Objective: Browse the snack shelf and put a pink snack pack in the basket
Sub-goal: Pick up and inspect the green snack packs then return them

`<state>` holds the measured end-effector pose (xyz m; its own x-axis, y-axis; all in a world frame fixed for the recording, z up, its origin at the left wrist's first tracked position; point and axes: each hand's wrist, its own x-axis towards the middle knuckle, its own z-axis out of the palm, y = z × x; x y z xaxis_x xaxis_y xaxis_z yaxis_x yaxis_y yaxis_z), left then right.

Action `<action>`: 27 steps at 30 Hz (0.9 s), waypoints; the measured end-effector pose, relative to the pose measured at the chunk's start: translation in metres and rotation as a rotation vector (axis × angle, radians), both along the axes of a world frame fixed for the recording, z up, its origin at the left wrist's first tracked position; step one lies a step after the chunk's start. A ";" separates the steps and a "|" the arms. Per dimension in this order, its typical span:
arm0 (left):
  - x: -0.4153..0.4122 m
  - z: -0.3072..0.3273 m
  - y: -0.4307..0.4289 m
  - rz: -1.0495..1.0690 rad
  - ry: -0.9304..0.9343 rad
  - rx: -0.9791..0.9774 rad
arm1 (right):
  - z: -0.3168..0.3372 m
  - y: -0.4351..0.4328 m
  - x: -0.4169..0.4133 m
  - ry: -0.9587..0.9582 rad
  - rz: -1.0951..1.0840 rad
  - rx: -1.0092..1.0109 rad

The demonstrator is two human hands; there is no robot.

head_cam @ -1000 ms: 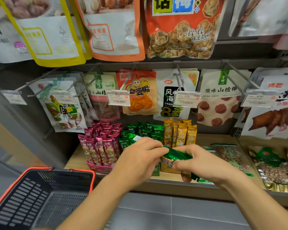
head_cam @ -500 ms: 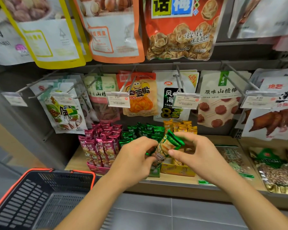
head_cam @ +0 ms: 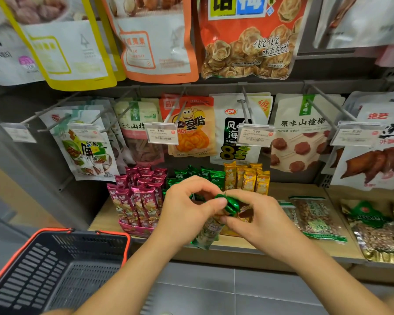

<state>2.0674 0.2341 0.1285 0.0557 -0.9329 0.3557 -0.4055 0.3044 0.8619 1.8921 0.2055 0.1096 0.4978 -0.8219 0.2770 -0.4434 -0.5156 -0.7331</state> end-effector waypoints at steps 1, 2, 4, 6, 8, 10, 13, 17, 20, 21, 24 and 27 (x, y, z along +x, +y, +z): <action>0.002 0.001 -0.001 0.011 0.072 0.027 | -0.001 0.000 0.001 -0.017 -0.017 0.028; 0.003 0.002 -0.002 0.024 0.160 0.050 | -0.002 0.001 0.001 -0.045 -0.017 0.096; 0.005 0.005 -0.003 0.031 0.407 0.103 | -0.005 0.002 0.003 -0.042 0.025 0.233; 0.010 0.008 -0.005 0.012 0.666 0.142 | -0.010 0.002 0.004 0.032 0.060 0.242; 0.019 0.010 -0.010 0.056 0.798 0.132 | -0.013 0.003 0.005 0.071 0.072 0.203; 0.029 0.010 -0.014 0.140 0.745 0.104 | -0.016 0.003 0.006 0.092 0.075 0.137; 0.039 0.009 -0.016 0.168 0.497 0.087 | -0.016 0.004 0.008 0.119 0.081 0.065; 0.050 0.011 -0.013 0.028 0.393 0.166 | -0.017 0.002 0.006 0.137 0.042 0.039; 0.048 0.011 -0.011 -0.017 0.432 0.266 | -0.018 0.001 0.006 0.237 -0.011 -0.036; 0.046 0.010 -0.011 0.016 0.409 0.265 | -0.018 0.001 0.006 0.275 -0.029 -0.073; 0.042 0.007 -0.015 0.137 0.440 0.225 | -0.017 0.002 0.005 0.313 -0.052 -0.138; 0.044 0.004 -0.018 0.185 0.450 0.212 | -0.014 -0.001 0.000 0.313 -0.032 -0.134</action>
<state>2.1114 0.2159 0.1322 0.3302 -0.9418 0.0635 -0.0115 0.0632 0.9979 1.8925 0.2047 0.0958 0.5506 -0.8050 0.2209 -0.6538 -0.5804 -0.4855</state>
